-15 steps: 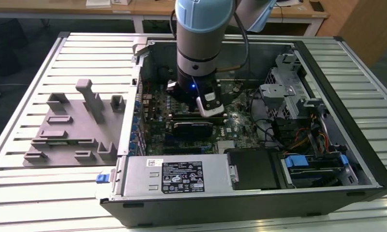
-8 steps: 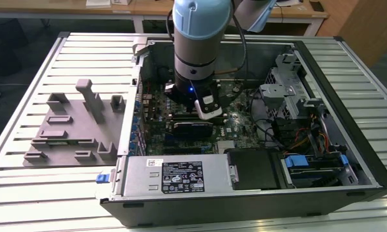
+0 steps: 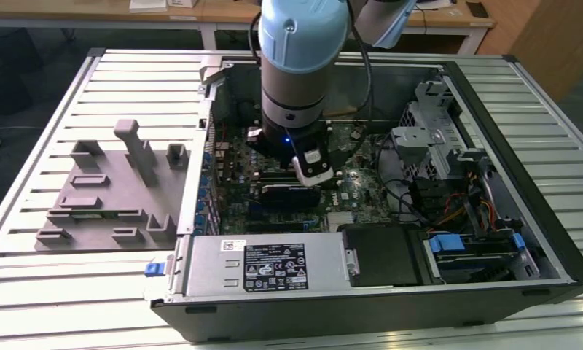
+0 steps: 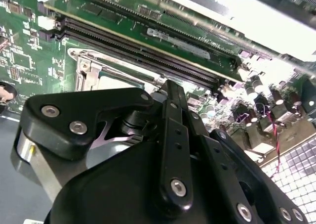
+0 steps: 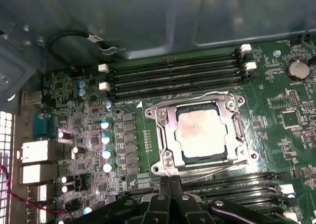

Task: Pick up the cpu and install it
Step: 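Install the second cpu locking lever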

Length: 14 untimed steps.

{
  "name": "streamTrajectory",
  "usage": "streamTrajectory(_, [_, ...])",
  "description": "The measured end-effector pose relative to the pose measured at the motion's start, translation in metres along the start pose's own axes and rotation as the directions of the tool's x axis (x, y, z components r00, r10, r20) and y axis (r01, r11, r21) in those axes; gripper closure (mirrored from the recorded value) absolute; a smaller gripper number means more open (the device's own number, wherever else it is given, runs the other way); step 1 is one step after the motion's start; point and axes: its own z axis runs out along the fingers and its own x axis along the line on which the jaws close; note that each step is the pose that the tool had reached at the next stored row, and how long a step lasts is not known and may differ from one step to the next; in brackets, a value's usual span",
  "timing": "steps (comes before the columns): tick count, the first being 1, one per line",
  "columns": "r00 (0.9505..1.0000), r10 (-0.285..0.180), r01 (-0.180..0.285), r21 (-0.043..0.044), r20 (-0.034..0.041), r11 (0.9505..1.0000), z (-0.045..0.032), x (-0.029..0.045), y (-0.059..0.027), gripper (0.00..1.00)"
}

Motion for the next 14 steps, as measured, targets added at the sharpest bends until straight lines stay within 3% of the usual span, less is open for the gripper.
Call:
streamTrajectory(4, [1.0, -0.001, 0.001, -0.0109, -0.0022, 0.9999, -0.0008, -0.0005, -0.0064, 0.89])
streamTrajectory(7, [1.0, -0.003, 0.003, -0.0298, -0.0059, 0.9995, 0.0003, 0.0002, -0.01, 0.89])
streamTrajectory(11, [0.9999, -0.01, 0.009, -0.0638, -0.0133, 0.9979, 0.0018, 0.0021, -0.0118, 0.89])
streamTrajectory(14, [0.9997, -0.018, 0.016, -0.0766, -0.0174, 0.9969, 0.0034, 0.0026, -0.013, 0.89])
